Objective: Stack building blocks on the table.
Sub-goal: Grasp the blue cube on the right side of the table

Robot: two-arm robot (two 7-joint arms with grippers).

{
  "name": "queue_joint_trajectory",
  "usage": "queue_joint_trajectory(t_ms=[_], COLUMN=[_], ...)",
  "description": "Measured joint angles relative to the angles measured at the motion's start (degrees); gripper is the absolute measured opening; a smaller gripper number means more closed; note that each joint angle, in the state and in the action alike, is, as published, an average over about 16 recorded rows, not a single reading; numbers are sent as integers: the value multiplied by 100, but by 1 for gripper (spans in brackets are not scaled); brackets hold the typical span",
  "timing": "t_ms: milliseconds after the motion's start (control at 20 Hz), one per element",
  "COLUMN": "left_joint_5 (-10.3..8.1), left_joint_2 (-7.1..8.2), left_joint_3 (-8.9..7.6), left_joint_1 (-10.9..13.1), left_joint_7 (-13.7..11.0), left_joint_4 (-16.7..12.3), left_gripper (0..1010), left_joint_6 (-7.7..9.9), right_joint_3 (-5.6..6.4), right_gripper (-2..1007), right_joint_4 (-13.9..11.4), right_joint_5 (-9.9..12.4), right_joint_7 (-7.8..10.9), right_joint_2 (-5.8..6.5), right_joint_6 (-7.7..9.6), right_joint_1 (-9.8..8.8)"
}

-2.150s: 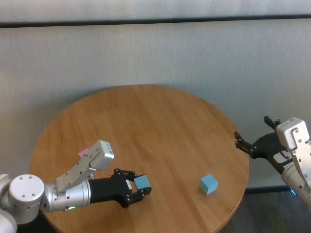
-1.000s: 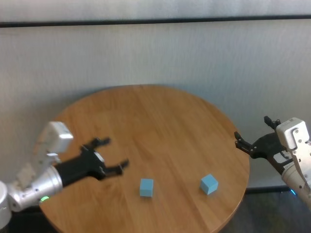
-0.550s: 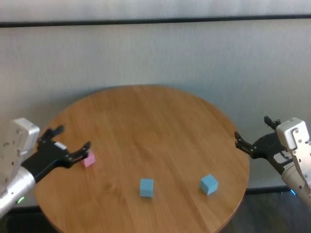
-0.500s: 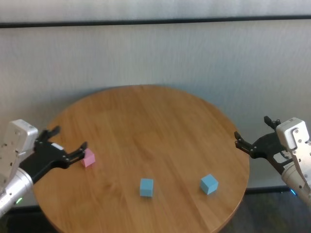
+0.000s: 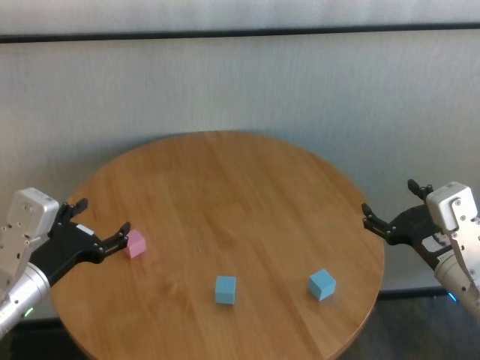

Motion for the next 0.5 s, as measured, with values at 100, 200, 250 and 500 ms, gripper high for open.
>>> queue_joint_trajectory(t_ms=[100,200,250,500], left_joint_5=[-7,-17,-23,-44], left_joint_2=[-2,-3,-3,-4], left_joint_3=[9,20,25,46], left_joint_1=[-8,-18,-22,-40], left_joint_7=[-18,-32,-38,-63], left_joint_4=[8,13,16,24], left_gripper=[999,999,999,999], left_joint_6=[-4,-9,-12,-25], right_joint_3=[30,67,89,226], right_gripper=[1005,1005,1005,1005], right_joint_4=[-109,-244,-320,-782], right_joint_5=[80,182,242,630], right_joint_7=[29,65,86,234], right_joint_2=[-2,-4,-5,-32], right_joint_6=[208,474,626,1533], right_joint_1=[-37,-82,-108,-261])
